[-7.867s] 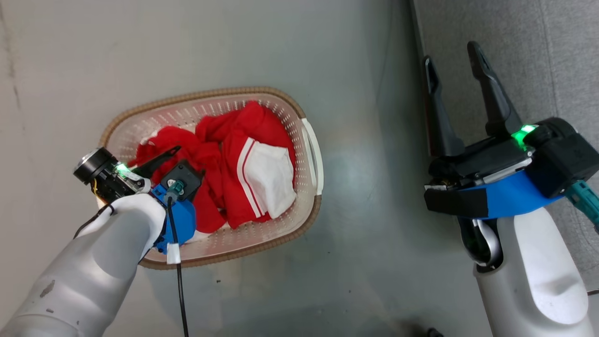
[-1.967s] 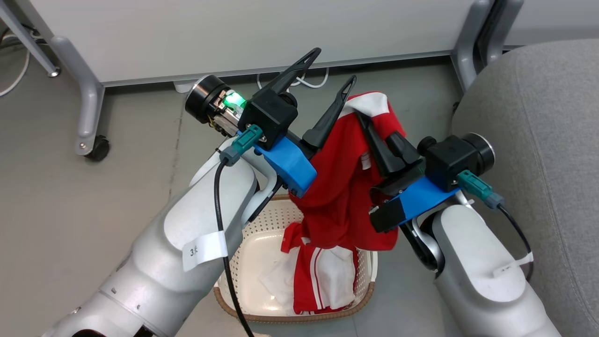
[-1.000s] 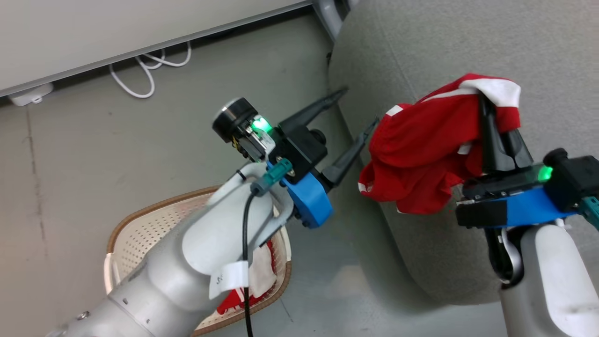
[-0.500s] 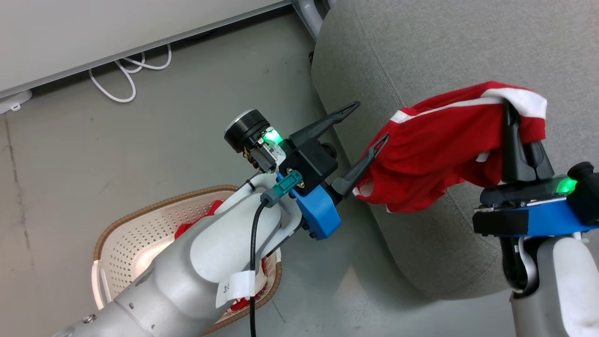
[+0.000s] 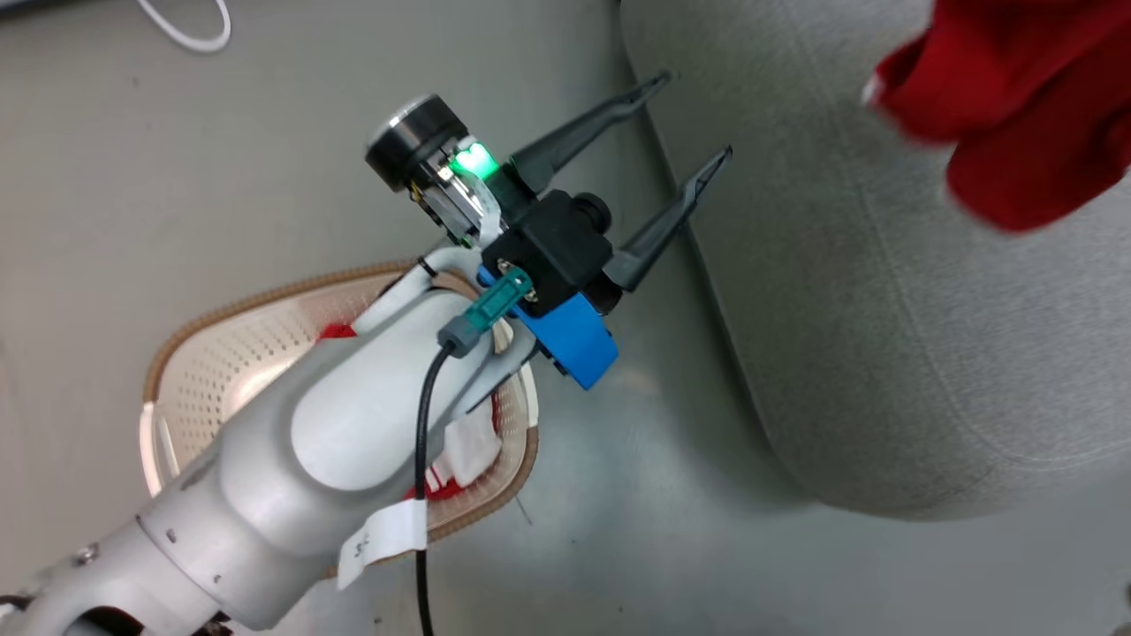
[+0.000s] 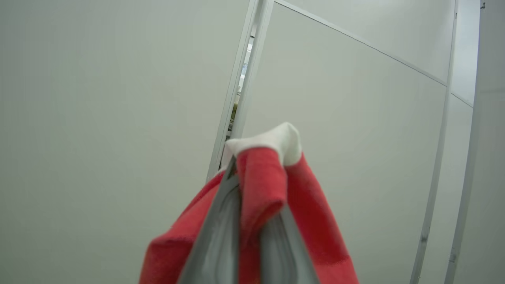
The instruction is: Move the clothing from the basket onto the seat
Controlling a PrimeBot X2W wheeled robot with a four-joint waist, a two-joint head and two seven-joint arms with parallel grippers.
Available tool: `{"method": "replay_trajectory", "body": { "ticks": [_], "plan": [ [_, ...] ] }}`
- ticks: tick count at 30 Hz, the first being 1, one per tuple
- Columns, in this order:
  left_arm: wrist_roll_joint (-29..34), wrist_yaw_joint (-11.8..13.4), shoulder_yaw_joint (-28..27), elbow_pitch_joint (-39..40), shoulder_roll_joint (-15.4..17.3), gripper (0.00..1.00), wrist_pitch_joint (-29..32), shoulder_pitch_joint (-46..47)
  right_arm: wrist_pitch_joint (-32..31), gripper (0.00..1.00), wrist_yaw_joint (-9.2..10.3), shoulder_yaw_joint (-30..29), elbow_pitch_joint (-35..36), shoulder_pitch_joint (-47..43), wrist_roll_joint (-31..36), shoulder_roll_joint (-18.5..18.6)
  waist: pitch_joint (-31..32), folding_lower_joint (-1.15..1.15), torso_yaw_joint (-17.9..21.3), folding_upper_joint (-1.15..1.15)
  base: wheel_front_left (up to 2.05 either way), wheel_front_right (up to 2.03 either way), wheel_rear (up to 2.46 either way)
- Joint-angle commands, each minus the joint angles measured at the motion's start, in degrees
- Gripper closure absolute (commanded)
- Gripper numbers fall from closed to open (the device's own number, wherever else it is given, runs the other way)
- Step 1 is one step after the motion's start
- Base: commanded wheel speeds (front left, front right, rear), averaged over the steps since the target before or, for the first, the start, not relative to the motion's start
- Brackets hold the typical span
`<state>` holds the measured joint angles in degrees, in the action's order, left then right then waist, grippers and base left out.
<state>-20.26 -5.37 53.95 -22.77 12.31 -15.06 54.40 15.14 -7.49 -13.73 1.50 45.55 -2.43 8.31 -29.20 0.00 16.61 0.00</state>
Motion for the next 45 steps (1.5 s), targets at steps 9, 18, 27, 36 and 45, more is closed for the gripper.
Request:
{"method": "replay_trajectory", "body": {
  "ticks": [9,18,27,36,45],
  "plan": [
    [2.88,1.13,-0.73,7.46,5.33,0.00,2.08,4.49,0.00,1.00,-0.01,-12.12,-8.51,17.84,-0.36,17.83,-16.03,0.00,-2.93,0.00,0.00,0.00,0.00],
    [3.49,1.55,-0.28,11.37,6.97,0.00,3.39,5.24,0.01,1.00,-0.01,-15.82,-23.13,14.89,3.10,16.39,-19.59,0.00,-2.87,0.00,0.00,0.00,0.00],
    [3.33,1.83,0.10,12.48,8.23,0.00,4.21,5.33,0.02,1.00,0.00,-18.85,-31.92,7.70,4.57,7.08,-20.05,0.00,-2.33,0.00,0.00,0.00,0.00],
    [2.47,2.67,0.03,11.74,7.94,0.00,2.63,3.51,0.01,0.00,0.00,-18.97,-28.96,3.99,5.99,4.33,-16.94,0.00,-2.61,0.00,0.00,0.00,0.00],
    [-1.00,4.69,-3.25,8.24,5.55,0.00,-0.05,-1.89,0.01,0.00,-0.01,-16.92,-12.90,-8.46,7.85,3.03,-5.10,0.00,-4.36,0.00,0.00,0.00,0.00]
  ]
}}
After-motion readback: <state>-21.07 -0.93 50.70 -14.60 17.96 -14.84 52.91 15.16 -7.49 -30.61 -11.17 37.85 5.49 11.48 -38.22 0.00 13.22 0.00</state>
